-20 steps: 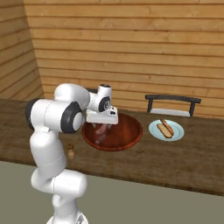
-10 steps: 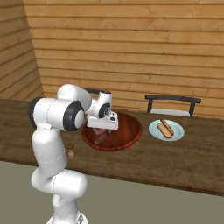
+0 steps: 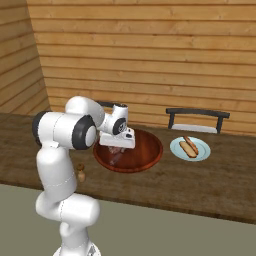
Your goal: Place one bun and one sausage from the bowl on each plate.
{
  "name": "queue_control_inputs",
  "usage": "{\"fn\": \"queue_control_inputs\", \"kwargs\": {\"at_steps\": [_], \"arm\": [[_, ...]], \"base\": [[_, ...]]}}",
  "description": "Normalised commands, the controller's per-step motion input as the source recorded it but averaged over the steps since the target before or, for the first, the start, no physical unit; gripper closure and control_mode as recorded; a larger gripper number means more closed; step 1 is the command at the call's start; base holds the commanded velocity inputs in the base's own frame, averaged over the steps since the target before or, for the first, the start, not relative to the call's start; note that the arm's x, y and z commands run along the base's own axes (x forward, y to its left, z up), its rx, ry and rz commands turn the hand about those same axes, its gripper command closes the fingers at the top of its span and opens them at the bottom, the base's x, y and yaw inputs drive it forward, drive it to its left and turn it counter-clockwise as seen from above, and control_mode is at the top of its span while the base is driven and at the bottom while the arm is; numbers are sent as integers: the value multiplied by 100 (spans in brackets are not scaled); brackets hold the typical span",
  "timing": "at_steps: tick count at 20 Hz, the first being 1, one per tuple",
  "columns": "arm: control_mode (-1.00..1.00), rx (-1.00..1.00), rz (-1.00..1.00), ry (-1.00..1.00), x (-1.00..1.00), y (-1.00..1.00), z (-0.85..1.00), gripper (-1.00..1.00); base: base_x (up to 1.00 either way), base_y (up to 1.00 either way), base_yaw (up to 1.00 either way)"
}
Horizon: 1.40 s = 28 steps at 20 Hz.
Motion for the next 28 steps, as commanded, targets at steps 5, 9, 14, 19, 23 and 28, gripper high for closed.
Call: {"fn": "queue_control_inputs", "kwargs": {"at_steps": [5, 9, 14, 19, 23, 28], "arm": [[-100, 0, 0, 0, -3, 0, 19, 100], [-100, 0, 0, 0, -17, 0, 86, 100], [-100, -1, 7, -1, -72, 11, 81, 100], [-100, -2, 25, -15, -60, 51, 62, 100], [-100, 0, 28, -26, -28, 61, 46, 100], [-100, 0, 21, -19, -2, 70, 20, 100]], "base": [[0, 0, 0], [0, 0, 0], [0, 0, 0], [0, 0, 0], [0, 0, 0], [0, 0, 0]]}}
